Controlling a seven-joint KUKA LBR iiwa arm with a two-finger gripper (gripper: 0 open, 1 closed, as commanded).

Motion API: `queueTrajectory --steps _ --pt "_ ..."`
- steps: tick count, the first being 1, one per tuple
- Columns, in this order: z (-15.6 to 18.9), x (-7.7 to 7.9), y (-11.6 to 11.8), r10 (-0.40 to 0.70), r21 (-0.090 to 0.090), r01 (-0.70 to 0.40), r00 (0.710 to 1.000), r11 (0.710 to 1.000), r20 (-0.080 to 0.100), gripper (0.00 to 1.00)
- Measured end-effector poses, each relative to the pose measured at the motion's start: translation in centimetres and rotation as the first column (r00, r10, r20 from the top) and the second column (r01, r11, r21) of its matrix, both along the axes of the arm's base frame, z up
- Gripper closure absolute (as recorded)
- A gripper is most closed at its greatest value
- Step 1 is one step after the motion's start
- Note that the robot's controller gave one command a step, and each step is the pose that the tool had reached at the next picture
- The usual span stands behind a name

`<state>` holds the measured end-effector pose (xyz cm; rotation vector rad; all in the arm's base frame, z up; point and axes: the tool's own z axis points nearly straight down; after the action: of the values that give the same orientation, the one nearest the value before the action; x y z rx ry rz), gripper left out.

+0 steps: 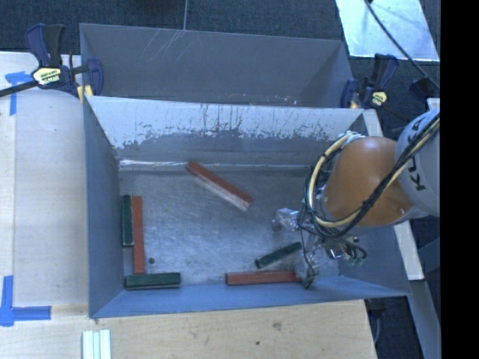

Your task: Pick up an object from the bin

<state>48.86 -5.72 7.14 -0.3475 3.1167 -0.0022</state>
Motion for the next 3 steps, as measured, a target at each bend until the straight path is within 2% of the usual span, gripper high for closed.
queueTrajectory --steps 1,2,3 --pt "0.05 0.00 0.02 0.000 0.000 0.000 1.000 1.000 -0.001 1.00" --pt "-0.07 -0.04 0.05 0.001 0.001 -0.001 1.000 1.000 -0.002 0.00" --pt "0.09 -0.12 0.04 0.003 0.000 -0.003 1.000 1.000 -0.006 1.00"
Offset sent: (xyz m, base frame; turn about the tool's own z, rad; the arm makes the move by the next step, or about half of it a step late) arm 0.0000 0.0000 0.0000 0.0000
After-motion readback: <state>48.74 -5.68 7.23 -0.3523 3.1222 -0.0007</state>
